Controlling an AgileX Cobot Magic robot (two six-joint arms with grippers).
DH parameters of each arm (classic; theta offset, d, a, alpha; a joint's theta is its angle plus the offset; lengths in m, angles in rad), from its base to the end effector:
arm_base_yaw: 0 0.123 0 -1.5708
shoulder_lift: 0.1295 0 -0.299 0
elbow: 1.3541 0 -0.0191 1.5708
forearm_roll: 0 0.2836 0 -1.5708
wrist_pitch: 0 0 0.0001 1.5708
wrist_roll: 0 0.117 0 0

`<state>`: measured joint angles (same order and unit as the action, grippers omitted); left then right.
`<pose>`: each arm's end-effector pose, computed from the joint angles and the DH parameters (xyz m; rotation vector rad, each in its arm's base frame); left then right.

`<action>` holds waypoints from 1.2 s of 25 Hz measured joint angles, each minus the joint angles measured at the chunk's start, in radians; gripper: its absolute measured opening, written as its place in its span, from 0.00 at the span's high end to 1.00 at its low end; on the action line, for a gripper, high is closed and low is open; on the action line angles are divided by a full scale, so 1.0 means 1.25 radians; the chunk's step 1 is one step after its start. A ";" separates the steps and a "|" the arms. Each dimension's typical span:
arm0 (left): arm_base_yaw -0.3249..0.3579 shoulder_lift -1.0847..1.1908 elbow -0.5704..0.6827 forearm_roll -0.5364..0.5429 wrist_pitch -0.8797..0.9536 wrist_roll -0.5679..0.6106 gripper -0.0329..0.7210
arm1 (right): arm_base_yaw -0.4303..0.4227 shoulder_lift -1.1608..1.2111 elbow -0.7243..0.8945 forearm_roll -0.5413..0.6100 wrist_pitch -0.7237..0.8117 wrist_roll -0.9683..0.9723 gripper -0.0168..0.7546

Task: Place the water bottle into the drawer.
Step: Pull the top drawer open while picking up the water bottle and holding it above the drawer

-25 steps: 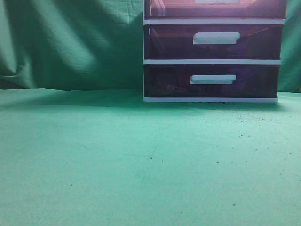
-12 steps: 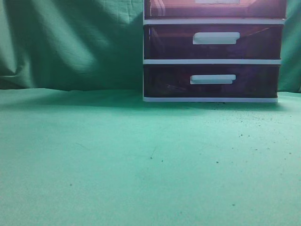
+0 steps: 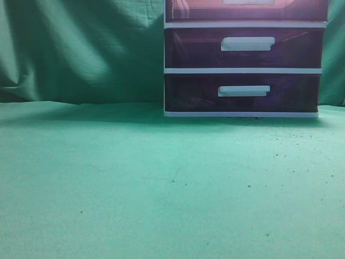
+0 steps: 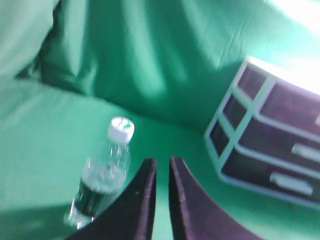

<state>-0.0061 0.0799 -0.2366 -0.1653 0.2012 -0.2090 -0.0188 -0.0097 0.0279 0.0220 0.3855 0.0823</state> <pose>0.0949 -0.0044 0.2774 -0.2524 1.5134 -0.3257 0.0959 -0.0008 0.1608 0.1089 1.8846 0.0652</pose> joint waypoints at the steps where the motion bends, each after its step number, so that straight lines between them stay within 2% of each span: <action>1: 0.000 0.029 -0.030 0.000 0.038 0.000 0.87 | 0.000 0.000 0.000 0.000 0.000 0.000 0.92; 4: 0.000 0.109 -0.092 -0.007 0.166 0.047 0.87 | 0.000 0.000 0.000 0.000 0.000 0.000 0.92; 7: 0.000 0.191 -0.104 -0.013 0.193 0.166 0.87 | 0.000 0.000 0.000 0.000 0.000 0.000 0.92; 9: 0.000 0.251 -0.104 -0.030 0.193 0.213 0.87 | 0.000 0.000 0.000 0.000 0.000 0.000 0.92; 14: 0.000 0.372 -0.104 -0.050 0.155 0.239 0.61 | 0.000 0.000 0.000 0.000 0.000 0.000 0.92; 20: 0.000 0.536 -0.104 -0.064 0.021 0.241 0.17 | 0.000 0.000 0.000 0.000 0.000 0.000 0.92; 22: 0.000 0.590 -0.105 -0.076 -0.028 0.241 0.09 | 0.000 0.000 0.000 0.000 0.000 0.000 0.92; 30: 0.000 0.824 -0.220 -0.091 -0.066 0.241 0.10 | 0.000 0.000 0.000 0.000 0.000 0.000 0.92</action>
<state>-0.0061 1.1104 -0.5114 -0.2786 0.1188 0.0922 -0.0188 -0.0097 0.0279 0.0220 0.3855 0.0823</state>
